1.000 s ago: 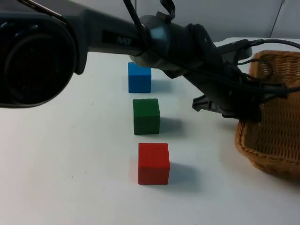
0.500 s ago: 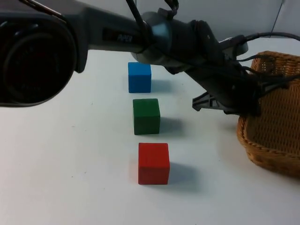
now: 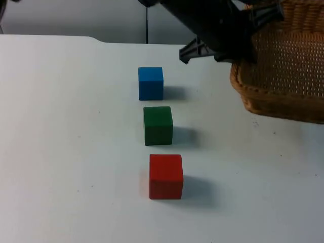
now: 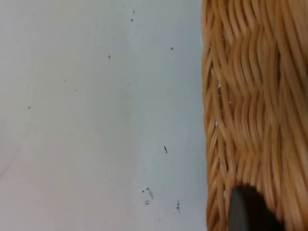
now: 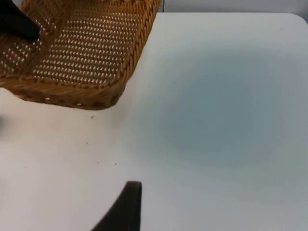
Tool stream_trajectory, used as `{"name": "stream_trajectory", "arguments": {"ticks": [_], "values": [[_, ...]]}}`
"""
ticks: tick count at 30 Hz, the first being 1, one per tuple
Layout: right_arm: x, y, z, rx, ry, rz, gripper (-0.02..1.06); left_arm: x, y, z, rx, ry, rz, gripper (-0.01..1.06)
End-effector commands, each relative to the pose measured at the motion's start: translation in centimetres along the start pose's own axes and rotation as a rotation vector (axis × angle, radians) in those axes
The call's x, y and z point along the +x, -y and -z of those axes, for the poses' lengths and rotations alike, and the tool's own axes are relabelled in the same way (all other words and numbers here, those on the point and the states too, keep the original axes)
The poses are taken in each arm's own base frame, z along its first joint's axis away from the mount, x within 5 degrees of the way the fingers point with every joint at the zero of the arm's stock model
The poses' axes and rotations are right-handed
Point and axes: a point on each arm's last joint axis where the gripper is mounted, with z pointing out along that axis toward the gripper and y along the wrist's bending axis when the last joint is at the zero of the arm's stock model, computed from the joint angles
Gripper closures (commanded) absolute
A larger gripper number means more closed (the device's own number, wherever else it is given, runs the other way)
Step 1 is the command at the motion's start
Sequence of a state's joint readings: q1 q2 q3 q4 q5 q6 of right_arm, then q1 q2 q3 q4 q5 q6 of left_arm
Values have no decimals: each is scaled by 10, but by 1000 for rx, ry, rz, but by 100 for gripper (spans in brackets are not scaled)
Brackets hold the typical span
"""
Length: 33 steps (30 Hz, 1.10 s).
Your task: Pick up the basket with the left hand and place the blue cube into the basket with the right hand.
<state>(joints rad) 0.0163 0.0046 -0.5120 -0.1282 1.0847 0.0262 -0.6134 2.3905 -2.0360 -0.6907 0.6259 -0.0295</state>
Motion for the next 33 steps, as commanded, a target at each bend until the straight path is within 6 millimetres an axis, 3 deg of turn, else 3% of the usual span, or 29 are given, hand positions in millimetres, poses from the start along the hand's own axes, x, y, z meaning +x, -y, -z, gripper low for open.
{"name": "stream_trajectory", "arguments": {"ticks": [1, 12, 23, 27, 31, 33], "values": [[0, 0, 0, 8, 11, -2, 0, -15, 12, 24, 25, 52, 19, 105], [0, 0, 0, 8, 11, -2, 0, -33, 2, 66, -88, 39, 23, 105], [0, 0, 0, 8, 11, -2, 0, -38, -5, 76, -158, 53, 41, 105], [0, 0, 0, 8, 11, -2, 0, -34, -8, 78, -170, 58, 56, 105], [0, 0, 0, 8, 11, -2, 0, -16, -26, 86, -198, 100, 110, 105], [0, 0, 0, 8, 11, -2, 0, -5, -40, 101, -223, 142, 125, 105]]}}
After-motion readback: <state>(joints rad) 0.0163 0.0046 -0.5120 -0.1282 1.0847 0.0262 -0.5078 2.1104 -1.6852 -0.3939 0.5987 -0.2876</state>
